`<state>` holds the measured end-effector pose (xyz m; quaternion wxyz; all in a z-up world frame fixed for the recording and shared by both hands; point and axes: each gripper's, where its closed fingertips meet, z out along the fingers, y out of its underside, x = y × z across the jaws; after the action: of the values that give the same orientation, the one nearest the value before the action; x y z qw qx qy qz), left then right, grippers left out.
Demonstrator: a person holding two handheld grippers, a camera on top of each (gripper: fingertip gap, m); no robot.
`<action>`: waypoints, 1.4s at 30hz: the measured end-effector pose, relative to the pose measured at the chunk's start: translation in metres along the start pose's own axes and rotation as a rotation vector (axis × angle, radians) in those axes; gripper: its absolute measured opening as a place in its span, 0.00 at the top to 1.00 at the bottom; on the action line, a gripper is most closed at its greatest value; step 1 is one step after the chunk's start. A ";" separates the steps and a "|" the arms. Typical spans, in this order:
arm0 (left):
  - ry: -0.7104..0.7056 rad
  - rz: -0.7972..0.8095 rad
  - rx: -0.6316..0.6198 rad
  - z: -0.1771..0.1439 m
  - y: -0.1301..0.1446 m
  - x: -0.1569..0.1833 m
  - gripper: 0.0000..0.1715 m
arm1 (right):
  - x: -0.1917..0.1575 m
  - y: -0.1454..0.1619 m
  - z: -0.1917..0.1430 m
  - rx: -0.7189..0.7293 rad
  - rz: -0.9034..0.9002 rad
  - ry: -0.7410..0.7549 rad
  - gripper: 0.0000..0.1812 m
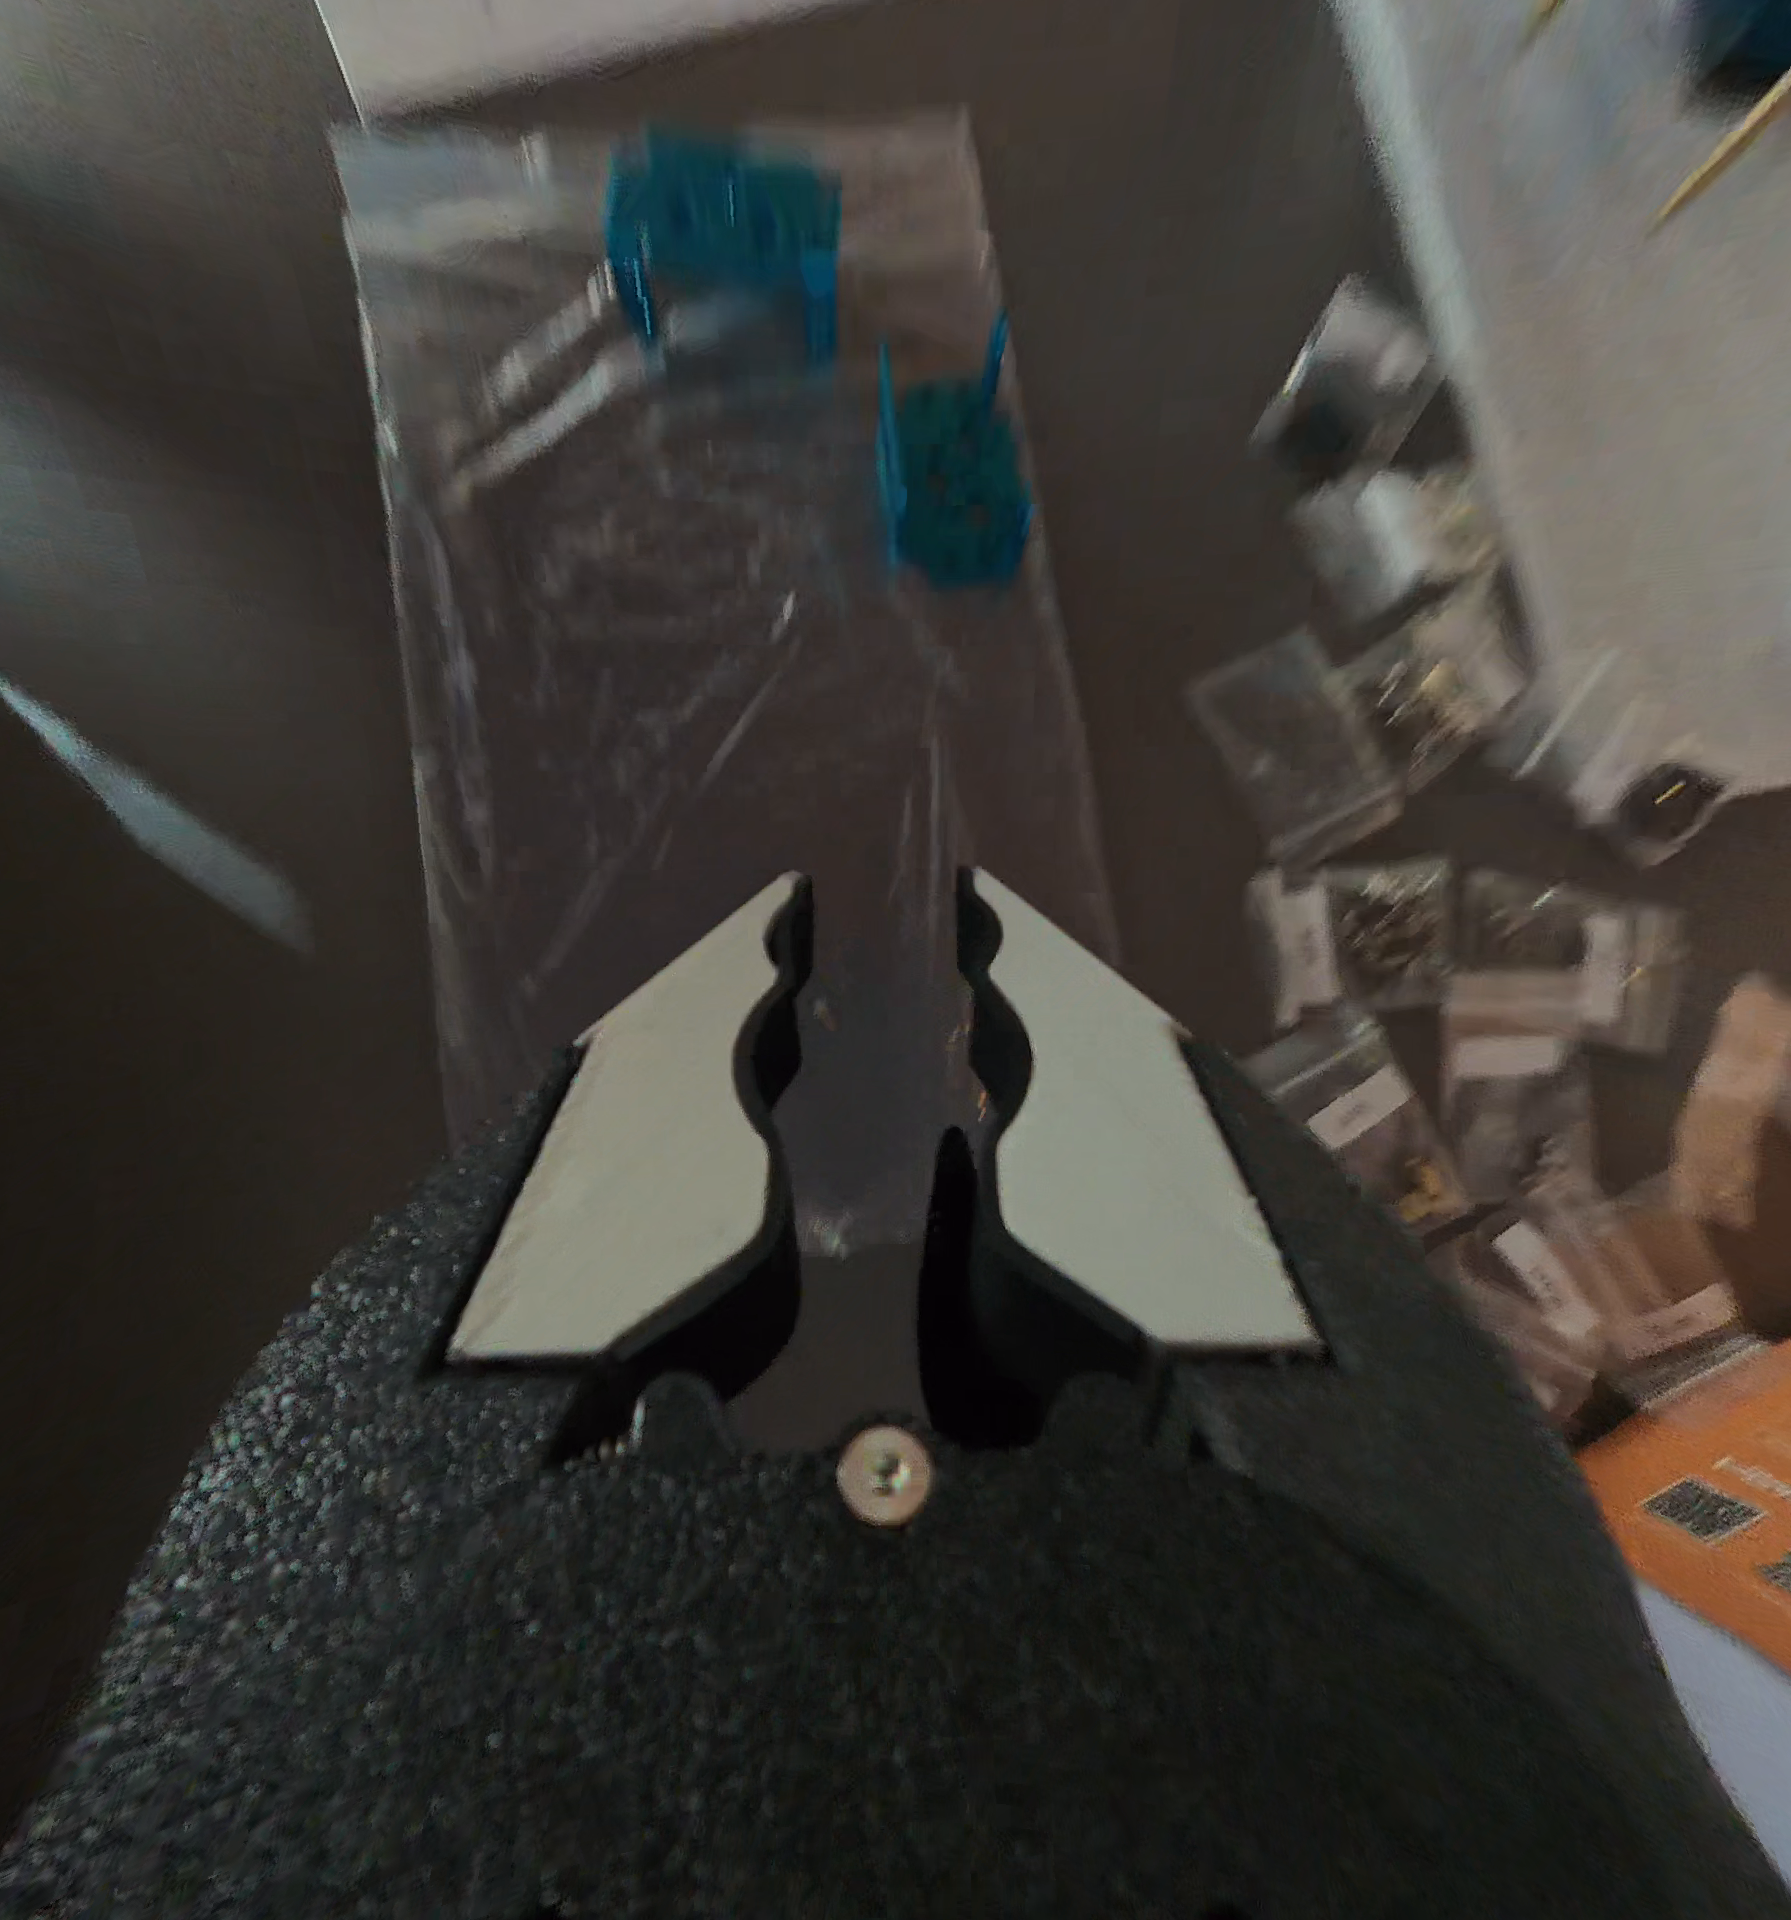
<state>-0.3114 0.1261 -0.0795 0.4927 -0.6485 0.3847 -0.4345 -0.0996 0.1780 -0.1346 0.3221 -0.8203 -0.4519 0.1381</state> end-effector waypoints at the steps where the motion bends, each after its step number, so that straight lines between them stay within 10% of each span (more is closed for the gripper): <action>1: -0.024 -0.001 0.007 -0.001 -0.001 -0.005 0.90 | 0.003 -0.015 -0.007 0.093 -0.011 0.026 0.83; 5: -0.111 0.014 0.003 -0.004 0.000 -0.022 0.90 | -0.001 -0.069 -0.035 0.514 -0.005 0.065 0.78; 10: -0.140 0.035 -0.021 -0.007 0.006 -0.024 0.90 | -0.016 -0.084 -0.033 0.692 0.013 0.054 0.72; 42: -0.232 0.089 0.006 -0.031 0.009 -0.024 0.90 | -0.036 -0.083 -0.013 0.624 -0.018 0.008 0.89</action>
<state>-0.3487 0.1371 -0.0881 0.5547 -0.6750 0.3523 -0.3354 -0.1676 0.1747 -0.0732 0.5614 -0.6785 -0.3934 0.2639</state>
